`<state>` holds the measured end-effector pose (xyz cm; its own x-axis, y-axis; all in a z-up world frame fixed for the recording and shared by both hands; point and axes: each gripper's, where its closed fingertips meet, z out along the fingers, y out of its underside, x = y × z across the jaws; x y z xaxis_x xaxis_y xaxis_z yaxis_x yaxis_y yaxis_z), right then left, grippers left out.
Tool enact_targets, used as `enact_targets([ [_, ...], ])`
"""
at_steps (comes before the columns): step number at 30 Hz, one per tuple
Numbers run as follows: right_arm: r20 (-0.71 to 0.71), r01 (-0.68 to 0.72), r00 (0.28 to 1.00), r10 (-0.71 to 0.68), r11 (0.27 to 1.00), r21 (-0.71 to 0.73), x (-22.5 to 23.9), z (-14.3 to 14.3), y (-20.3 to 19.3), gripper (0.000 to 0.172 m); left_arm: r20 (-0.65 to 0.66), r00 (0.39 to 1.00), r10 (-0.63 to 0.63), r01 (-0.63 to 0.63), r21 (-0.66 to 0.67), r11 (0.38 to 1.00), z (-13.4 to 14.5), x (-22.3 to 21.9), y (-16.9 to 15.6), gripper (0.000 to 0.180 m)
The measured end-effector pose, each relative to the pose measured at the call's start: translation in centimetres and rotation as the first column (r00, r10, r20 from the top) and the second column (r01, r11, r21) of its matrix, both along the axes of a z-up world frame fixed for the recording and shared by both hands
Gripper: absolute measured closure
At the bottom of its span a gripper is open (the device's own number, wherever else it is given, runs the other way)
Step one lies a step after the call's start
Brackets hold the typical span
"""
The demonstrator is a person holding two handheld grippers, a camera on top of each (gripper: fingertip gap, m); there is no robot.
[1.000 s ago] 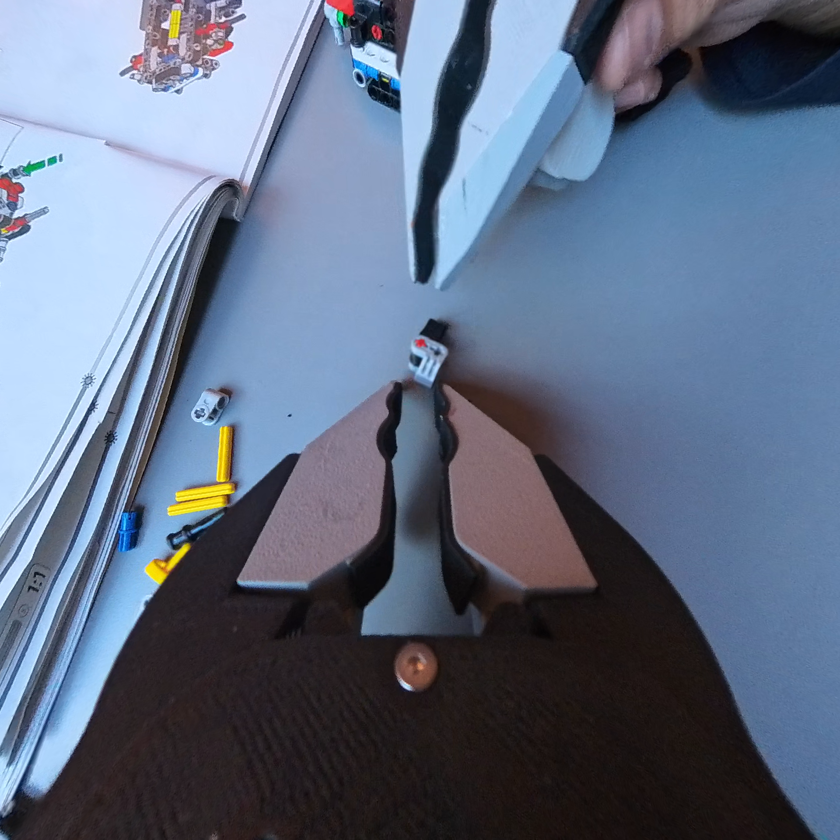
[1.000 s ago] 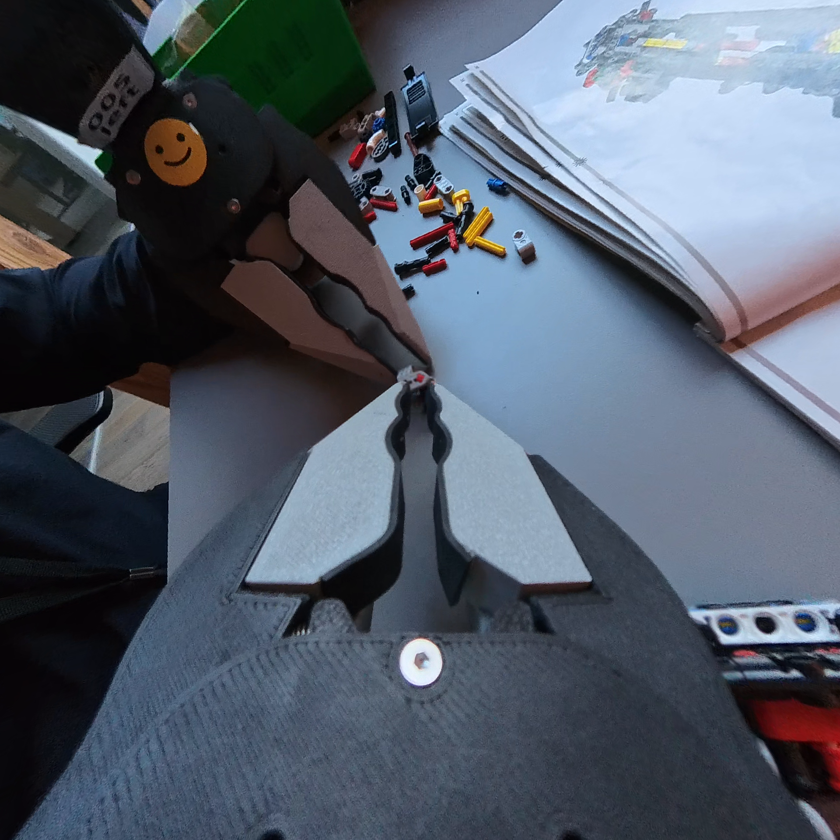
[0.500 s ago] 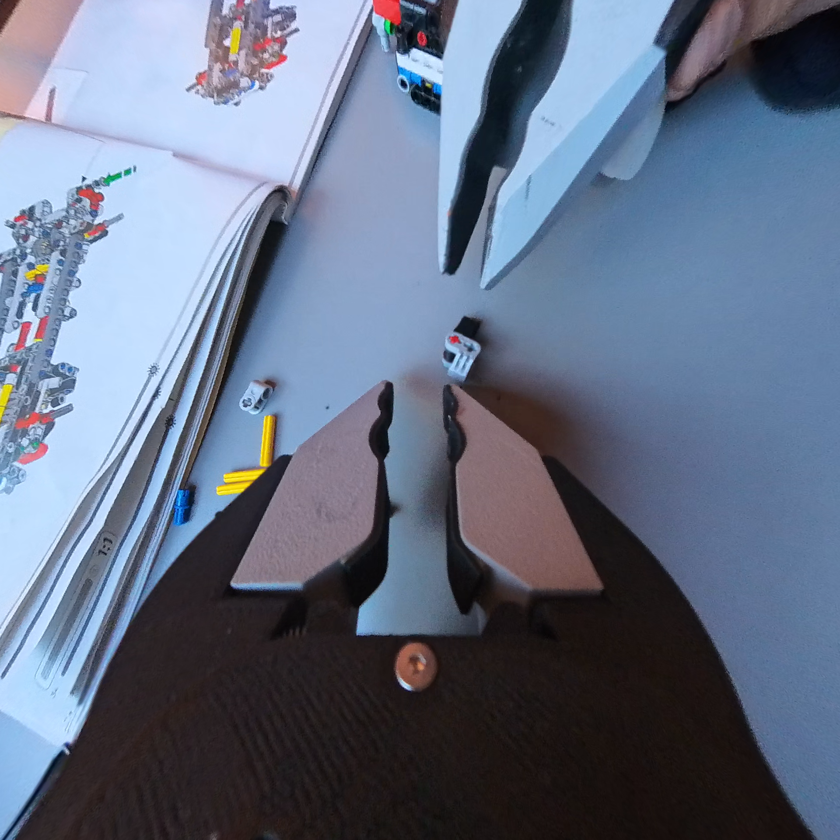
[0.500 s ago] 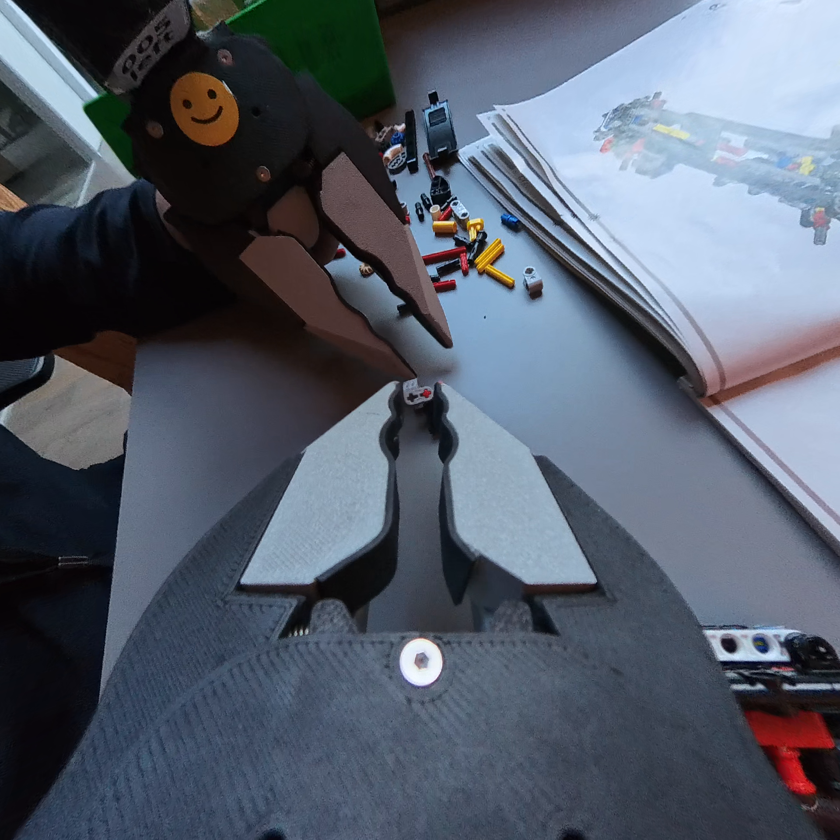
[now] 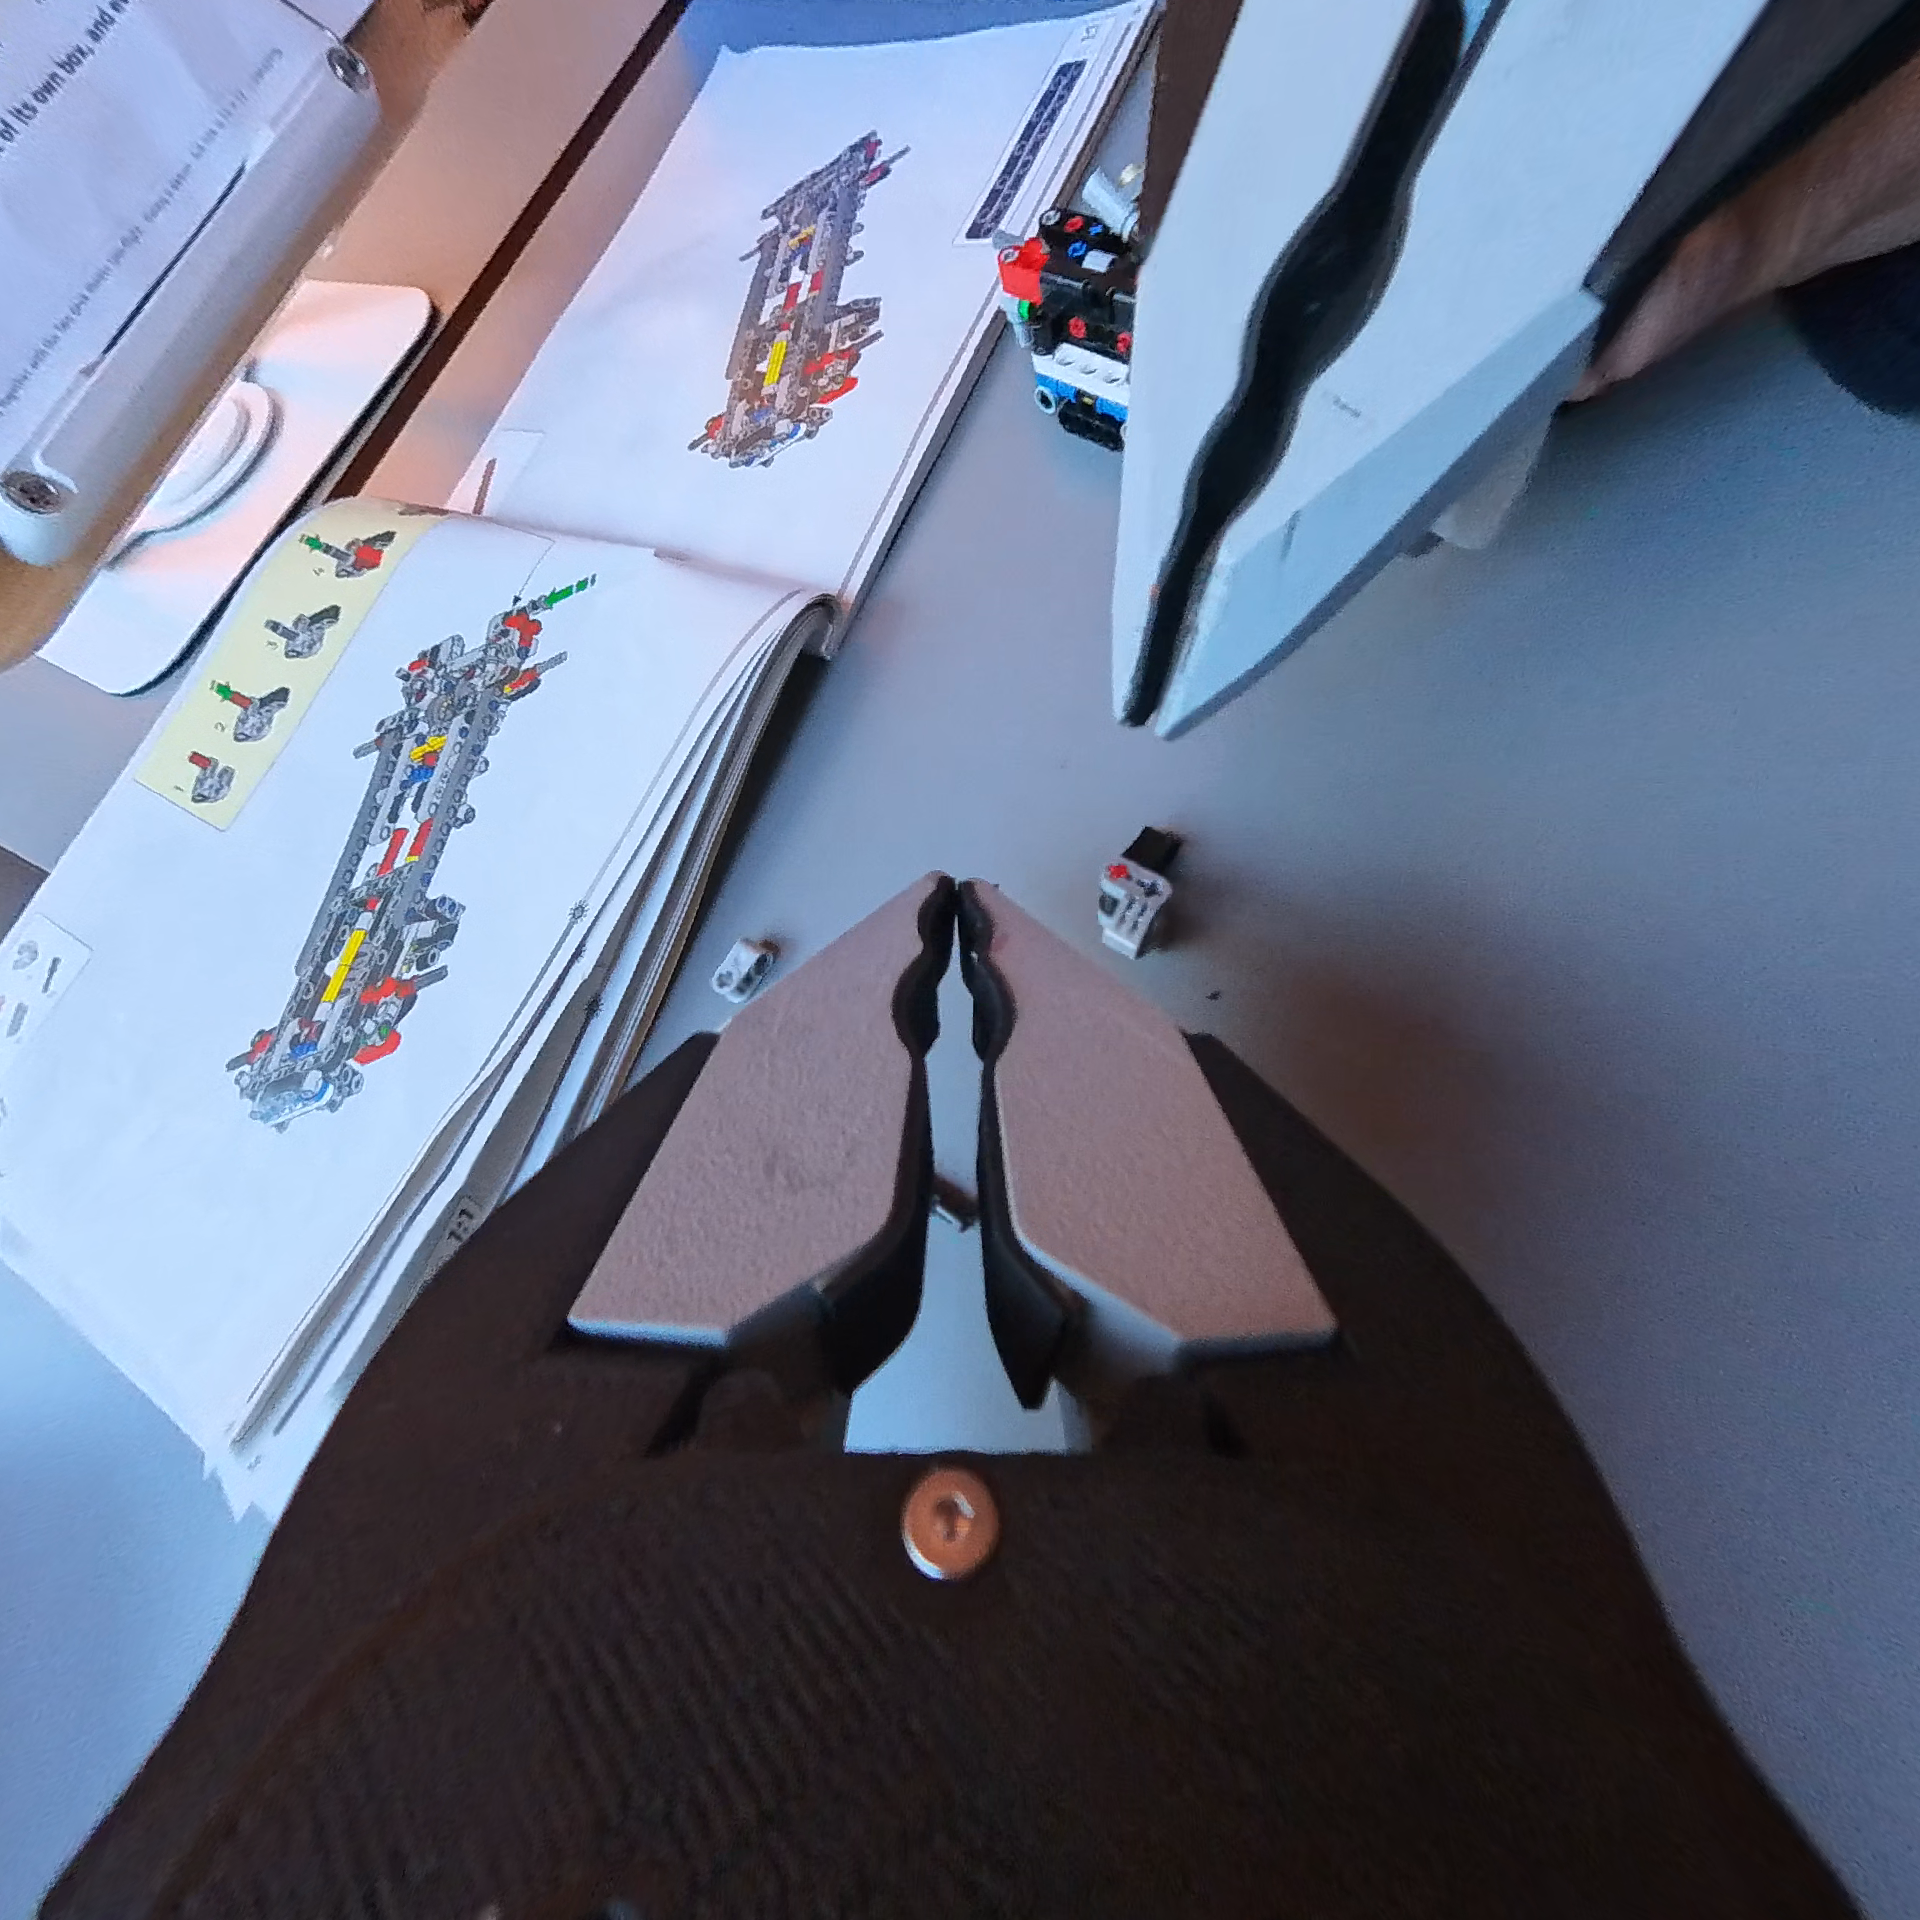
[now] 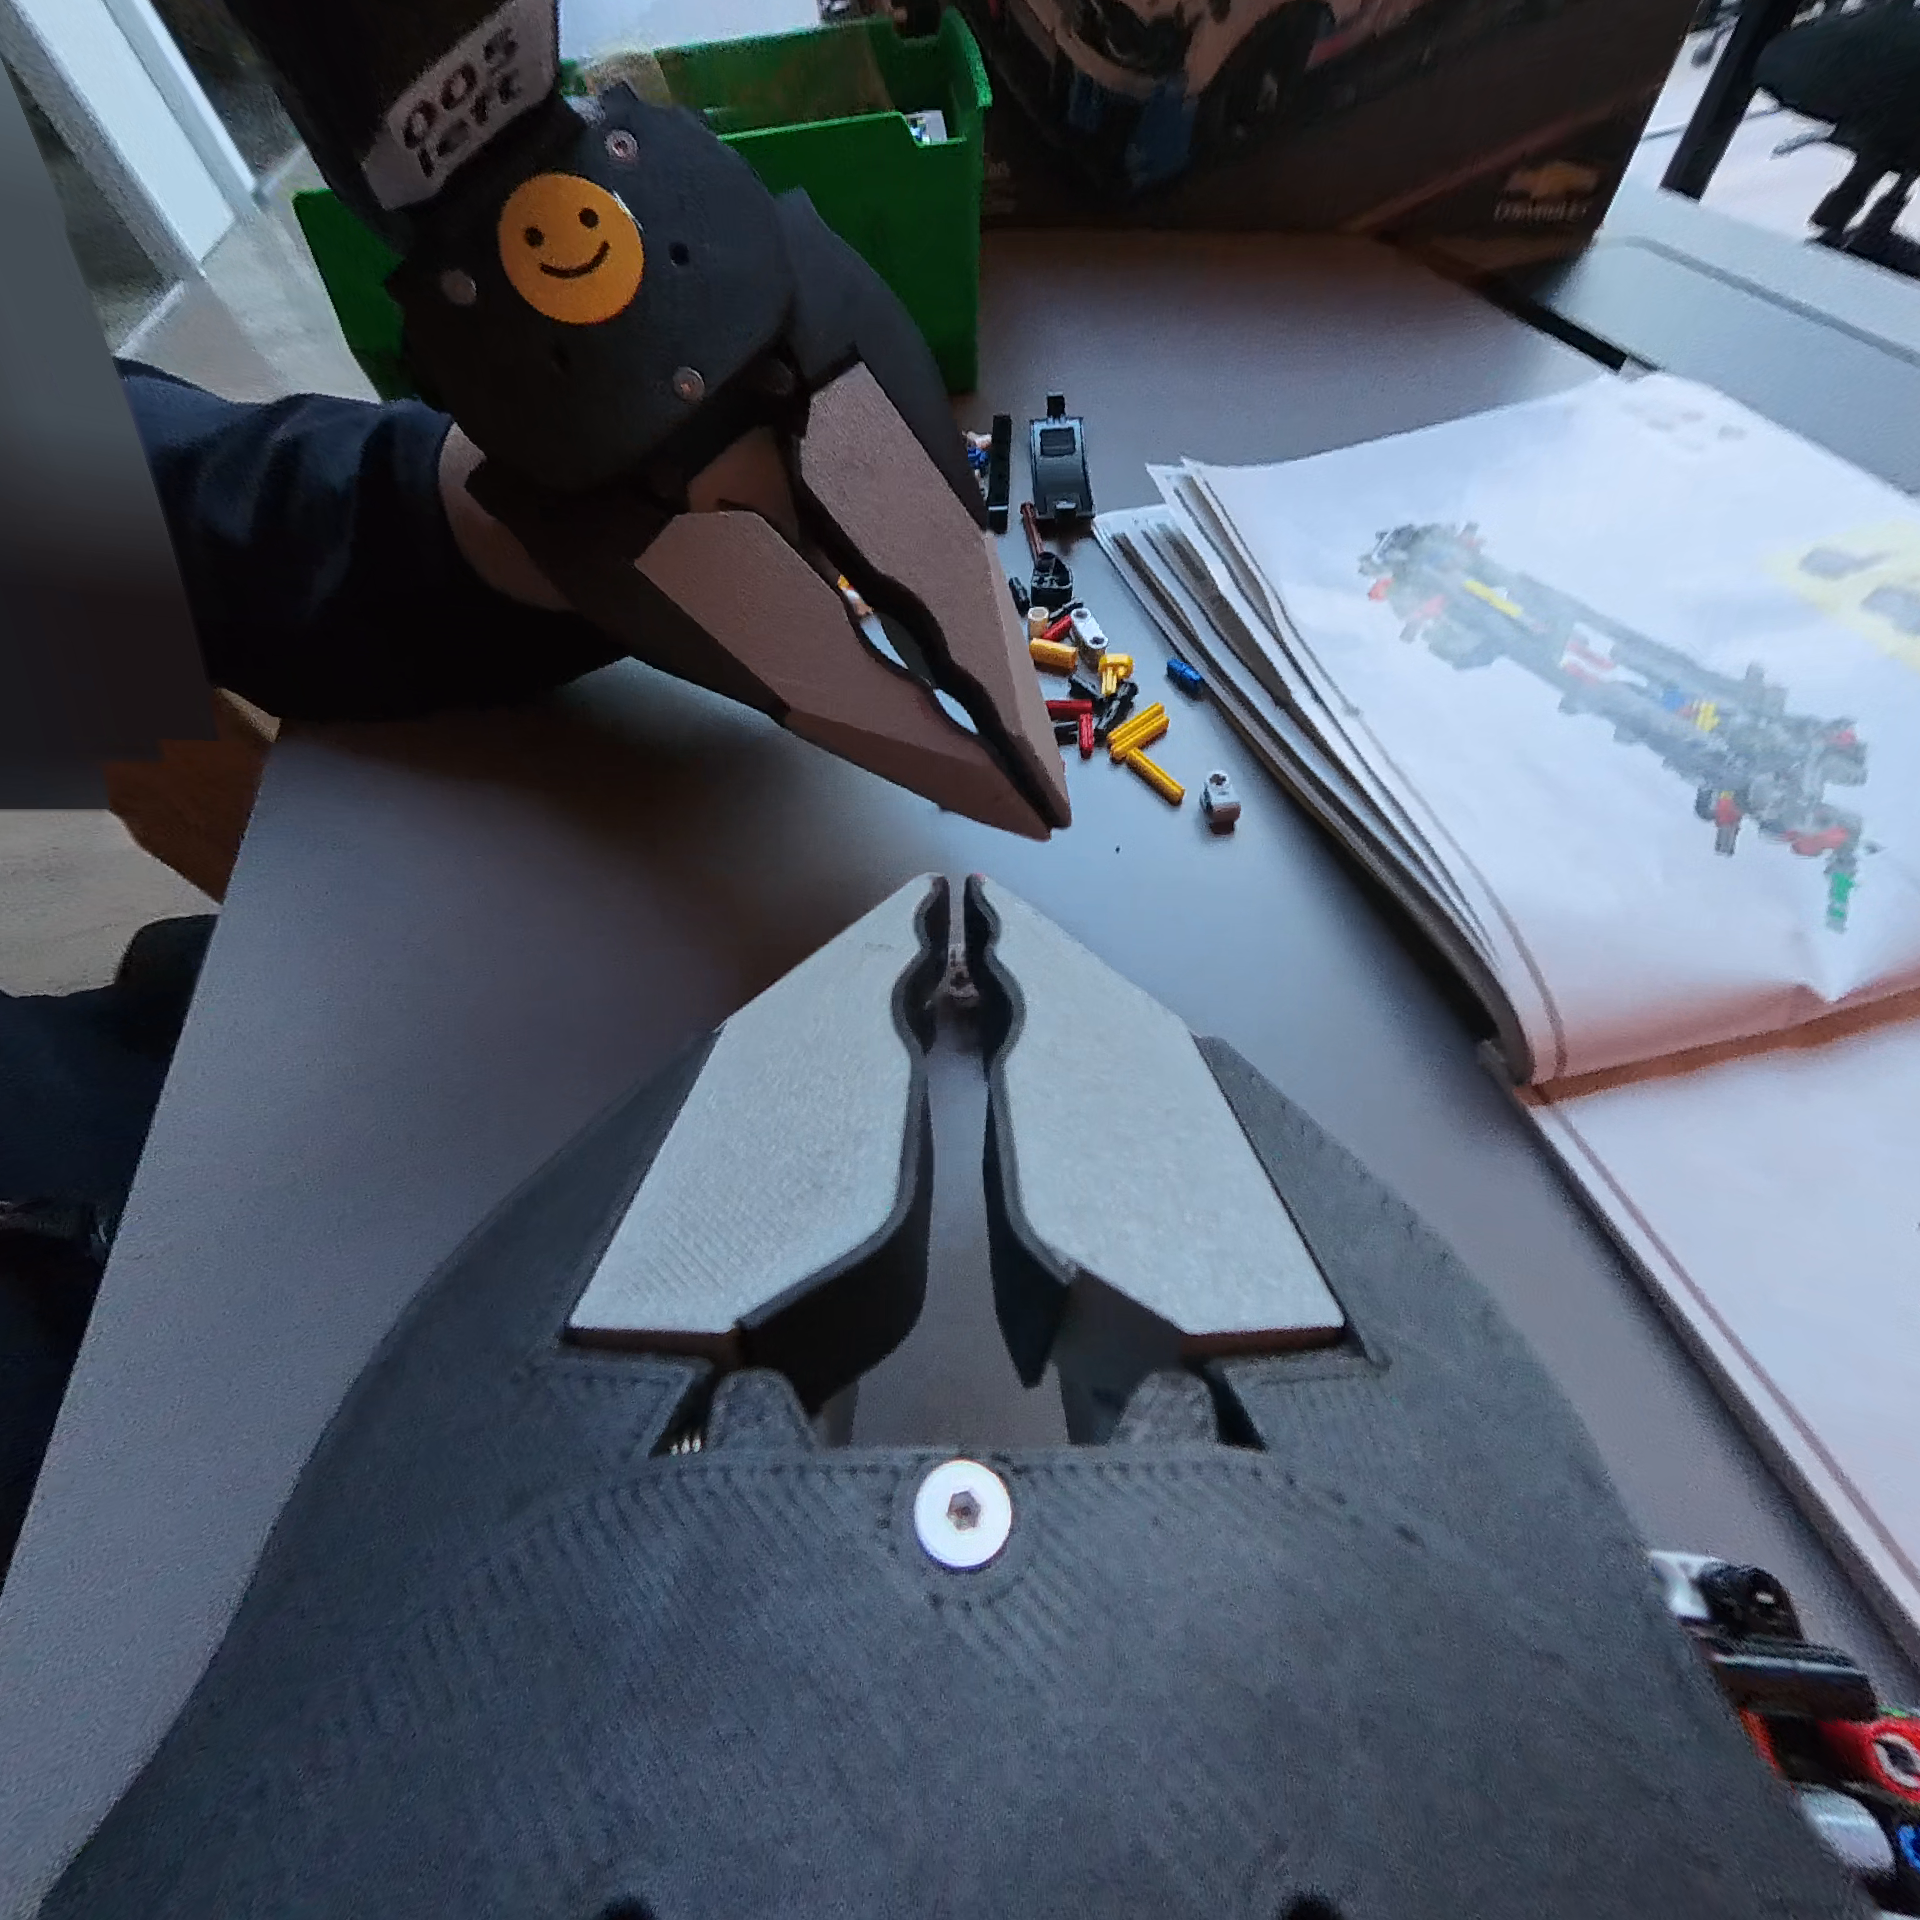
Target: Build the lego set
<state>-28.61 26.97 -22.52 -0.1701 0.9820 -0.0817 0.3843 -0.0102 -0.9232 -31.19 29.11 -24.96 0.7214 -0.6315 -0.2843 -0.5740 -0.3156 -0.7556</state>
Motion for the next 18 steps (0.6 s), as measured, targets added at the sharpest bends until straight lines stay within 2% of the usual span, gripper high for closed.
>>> enact_targets([
  [8, -0.080, 0.010, 0.997, -0.003, 0.996, 0.088, 0.2, 1.4, 0.3, 0.172, 0.022, 1.000, -0.009, 0.009, -0.002, 1.000, -0.3, 0.5, 0.1, 0.180],
  [13, -0.159, 0.054, 0.987, -0.018, 0.973, 0.223, 0.7, 3.1, 0.8, 0.172, 0.229, 0.972, -0.052, 0.034, 0.082, 0.996, 3.5, 1.3, -0.2, 0.173],
  [14, -0.171, 0.075, 0.985, -0.032, 0.965, 0.251, 0.7, 3.3, 1.1, 0.172, 0.285, 0.956, -0.068, 0.043, 0.095, 0.995, 4.2, 1.3, -0.2, 0.168],
  [15, -0.179, 0.097, 0.983, -0.049, 0.958, 0.269, 0.8, 3.4, 1.4, 0.172, 0.336, 0.939, -0.071, 0.039, 0.098, 0.994, 4.9, 1.1, -0.2, 0.149],
  [16, -0.183, 0.126, 0.980, -0.076, 0.952, 0.280, 0.9, 3.5, 1.9, 0.172, 0.375, 0.926, -0.049, 0.014, 0.095, 0.995, 5.4, 0.7, 0.1, 0.120],
  [17, -0.191, 0.164, 0.975, -0.111, 0.944, 0.287, 0.9, 3.5, 2.6, 0.172, 0.392, 0.919, -0.041, 0.004, 0.094, 0.996, 5.7, 0.4, 0.2, 0.113],
  [18, -0.204, 0.208, 0.967, -0.151, 0.933, 0.292, 1.0, 3.6, 3.3, 0.172, 0.384, 0.922, -0.053, 0.010, 0.113, 0.994, 6.0, 0.1, 0.0, 0.113],
])
